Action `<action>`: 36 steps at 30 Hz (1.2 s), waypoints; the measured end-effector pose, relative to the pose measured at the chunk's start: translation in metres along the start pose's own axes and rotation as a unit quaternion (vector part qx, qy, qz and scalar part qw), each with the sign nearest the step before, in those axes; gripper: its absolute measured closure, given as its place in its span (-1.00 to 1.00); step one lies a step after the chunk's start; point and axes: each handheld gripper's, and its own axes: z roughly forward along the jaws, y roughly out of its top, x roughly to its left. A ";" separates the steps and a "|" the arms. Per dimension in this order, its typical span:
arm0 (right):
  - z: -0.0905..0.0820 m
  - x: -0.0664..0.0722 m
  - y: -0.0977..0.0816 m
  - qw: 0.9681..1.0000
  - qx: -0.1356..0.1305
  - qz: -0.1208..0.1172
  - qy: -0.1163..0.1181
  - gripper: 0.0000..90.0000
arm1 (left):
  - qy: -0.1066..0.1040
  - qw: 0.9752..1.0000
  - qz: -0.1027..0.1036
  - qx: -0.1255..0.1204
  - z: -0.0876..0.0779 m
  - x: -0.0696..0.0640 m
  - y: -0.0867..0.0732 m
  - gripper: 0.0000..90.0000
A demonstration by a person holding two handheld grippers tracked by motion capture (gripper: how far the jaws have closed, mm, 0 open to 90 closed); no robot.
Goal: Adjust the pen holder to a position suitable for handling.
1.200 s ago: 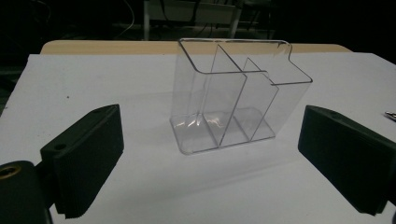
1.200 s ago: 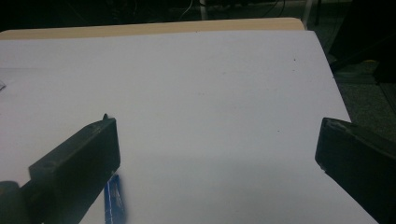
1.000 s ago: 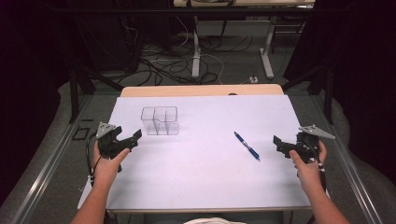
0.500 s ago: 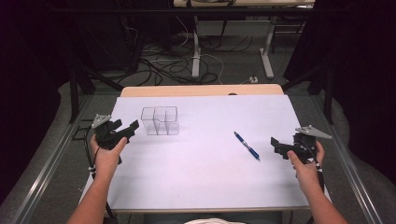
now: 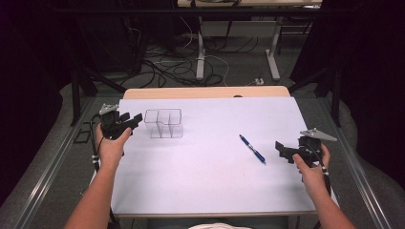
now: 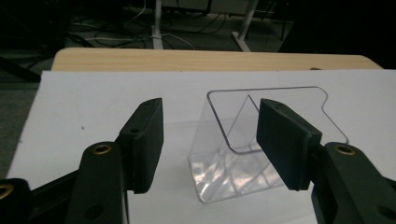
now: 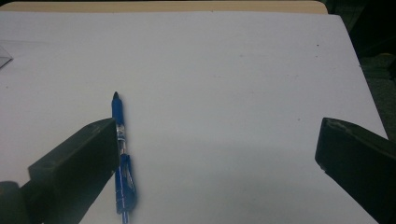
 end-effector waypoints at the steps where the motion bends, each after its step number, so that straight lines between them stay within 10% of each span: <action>1: 0.000 0.000 0.000 1.000 0.000 -0.001 0.000 -1.00 | 0.002 1.000 0.002 0.004 0.002 0.000 0.002 -0.08; 12: 0.003 -0.001 -0.002 1.000 0.006 0.006 0.003 -1.00 | 0.025 0.999 -0.004 0.029 0.020 0.005 0.014 0.09; 22: 0.005 -0.002 -0.003 1.000 0.016 0.003 0.010 -1.00 | 0.004 0.999 -0.026 0.041 0.041 0.013 0.009 0.46; 36: 0.008 -0.002 -0.004 1.000 0.022 -0.007 0.013 -1.00 | -0.002 0.998 0.035 0.058 0.057 0.014 0.002 0.98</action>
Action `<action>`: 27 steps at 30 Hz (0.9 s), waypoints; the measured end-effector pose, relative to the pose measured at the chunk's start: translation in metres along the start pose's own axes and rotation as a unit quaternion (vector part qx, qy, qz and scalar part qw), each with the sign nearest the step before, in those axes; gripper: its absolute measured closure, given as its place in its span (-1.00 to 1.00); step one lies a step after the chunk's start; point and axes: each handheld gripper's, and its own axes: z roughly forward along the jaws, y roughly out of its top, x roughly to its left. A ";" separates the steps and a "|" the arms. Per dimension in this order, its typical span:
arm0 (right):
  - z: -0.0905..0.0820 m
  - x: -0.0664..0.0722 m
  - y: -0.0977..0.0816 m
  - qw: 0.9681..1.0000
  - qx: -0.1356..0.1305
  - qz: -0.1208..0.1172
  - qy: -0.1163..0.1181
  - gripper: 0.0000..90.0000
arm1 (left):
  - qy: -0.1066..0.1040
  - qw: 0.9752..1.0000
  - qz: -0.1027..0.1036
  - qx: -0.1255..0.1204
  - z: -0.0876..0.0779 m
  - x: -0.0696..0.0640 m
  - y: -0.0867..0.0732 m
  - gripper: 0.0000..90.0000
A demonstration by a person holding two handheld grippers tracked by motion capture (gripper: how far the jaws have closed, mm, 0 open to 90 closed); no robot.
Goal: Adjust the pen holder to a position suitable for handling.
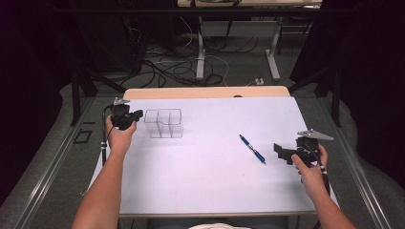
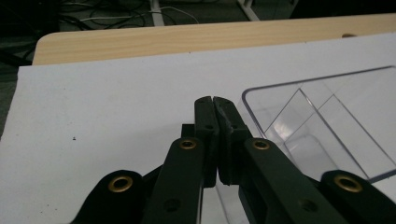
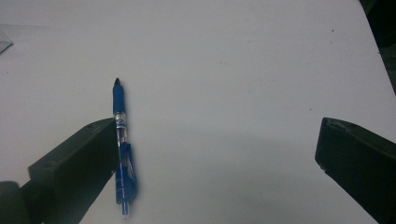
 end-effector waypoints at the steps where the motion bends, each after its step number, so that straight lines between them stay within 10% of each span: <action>1: 0.000 0.000 0.000 1.000 0.001 0.001 0.001 -1.00 | -0.001 1.000 0.004 0.005 0.001 -0.001 0.000 0.99; 27: 0.004 0.003 -0.001 1.000 0.008 -0.001 0.006 -1.00 | -0.019 1.000 0.013 0.013 0.004 -0.004 -0.001 1.00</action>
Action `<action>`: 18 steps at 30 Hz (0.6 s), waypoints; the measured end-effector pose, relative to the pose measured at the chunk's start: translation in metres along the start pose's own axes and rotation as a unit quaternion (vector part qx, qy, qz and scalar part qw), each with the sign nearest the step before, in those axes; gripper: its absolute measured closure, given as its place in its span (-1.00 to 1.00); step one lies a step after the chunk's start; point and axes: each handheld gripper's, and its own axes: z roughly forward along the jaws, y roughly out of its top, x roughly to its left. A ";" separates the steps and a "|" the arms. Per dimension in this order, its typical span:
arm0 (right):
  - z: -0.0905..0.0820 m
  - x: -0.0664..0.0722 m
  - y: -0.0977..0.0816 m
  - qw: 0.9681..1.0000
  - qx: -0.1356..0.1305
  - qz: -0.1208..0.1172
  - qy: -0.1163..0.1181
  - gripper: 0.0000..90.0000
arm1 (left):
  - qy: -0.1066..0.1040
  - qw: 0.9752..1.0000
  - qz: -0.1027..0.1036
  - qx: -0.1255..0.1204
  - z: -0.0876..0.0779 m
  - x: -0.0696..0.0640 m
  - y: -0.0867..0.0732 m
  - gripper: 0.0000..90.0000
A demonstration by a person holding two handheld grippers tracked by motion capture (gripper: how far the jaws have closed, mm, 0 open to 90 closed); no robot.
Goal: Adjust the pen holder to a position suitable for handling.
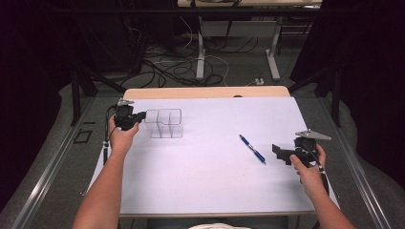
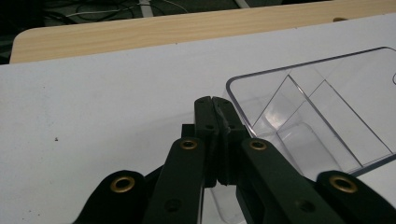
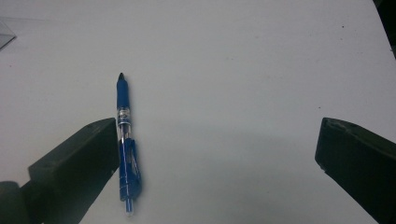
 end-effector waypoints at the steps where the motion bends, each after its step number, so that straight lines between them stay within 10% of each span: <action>1: 0.000 0.000 0.000 1.000 0.001 0.000 0.000 -1.00 | 0.000 1.000 0.002 0.003 0.000 -0.001 0.000 1.00; 18: 0.001 0.001 0.000 1.000 0.004 0.001 0.002 -1.00 | -0.023 1.000 0.011 -0.002 0.010 -0.024 0.002 1.00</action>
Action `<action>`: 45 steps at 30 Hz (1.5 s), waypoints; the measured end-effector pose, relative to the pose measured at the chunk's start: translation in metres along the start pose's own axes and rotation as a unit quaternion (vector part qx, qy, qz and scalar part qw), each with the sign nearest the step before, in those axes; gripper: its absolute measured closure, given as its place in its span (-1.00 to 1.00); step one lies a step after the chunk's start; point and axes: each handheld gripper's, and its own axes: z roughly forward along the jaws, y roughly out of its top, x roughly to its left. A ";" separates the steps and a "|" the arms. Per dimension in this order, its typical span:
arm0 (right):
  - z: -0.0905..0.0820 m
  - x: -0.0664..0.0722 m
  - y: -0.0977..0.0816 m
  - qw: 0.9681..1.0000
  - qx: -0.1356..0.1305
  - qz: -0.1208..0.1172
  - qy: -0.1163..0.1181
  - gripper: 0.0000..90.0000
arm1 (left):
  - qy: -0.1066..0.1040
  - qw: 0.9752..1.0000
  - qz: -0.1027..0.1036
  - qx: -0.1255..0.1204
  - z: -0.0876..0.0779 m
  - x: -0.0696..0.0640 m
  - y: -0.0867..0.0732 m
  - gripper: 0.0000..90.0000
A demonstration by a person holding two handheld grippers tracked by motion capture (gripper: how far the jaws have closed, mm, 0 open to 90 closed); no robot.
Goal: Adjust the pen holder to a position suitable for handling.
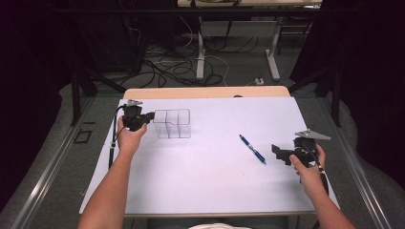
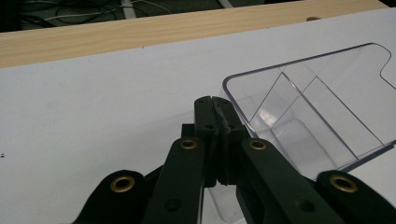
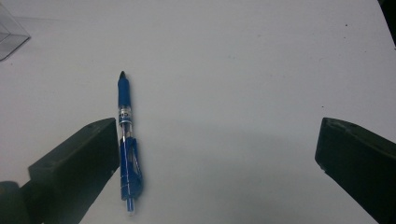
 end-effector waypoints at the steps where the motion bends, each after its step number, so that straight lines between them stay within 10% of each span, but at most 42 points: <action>1: 0.000 0.000 0.000 1.000 0.000 0.000 0.000 -1.00 | -0.001 1.000 -0.001 0.001 0.000 -0.001 0.000 1.00; 13: 0.000 0.000 0.000 1.000 0.001 -0.002 0.000 -1.00 | -0.028 0.999 -0.019 -0.003 0.009 -0.024 0.000 1.00; 45: 0.002 0.000 0.000 1.000 0.001 -0.004 0.004 -1.00 | -0.093 0.996 0.010 -0.004 0.033 -0.087 0.003 1.00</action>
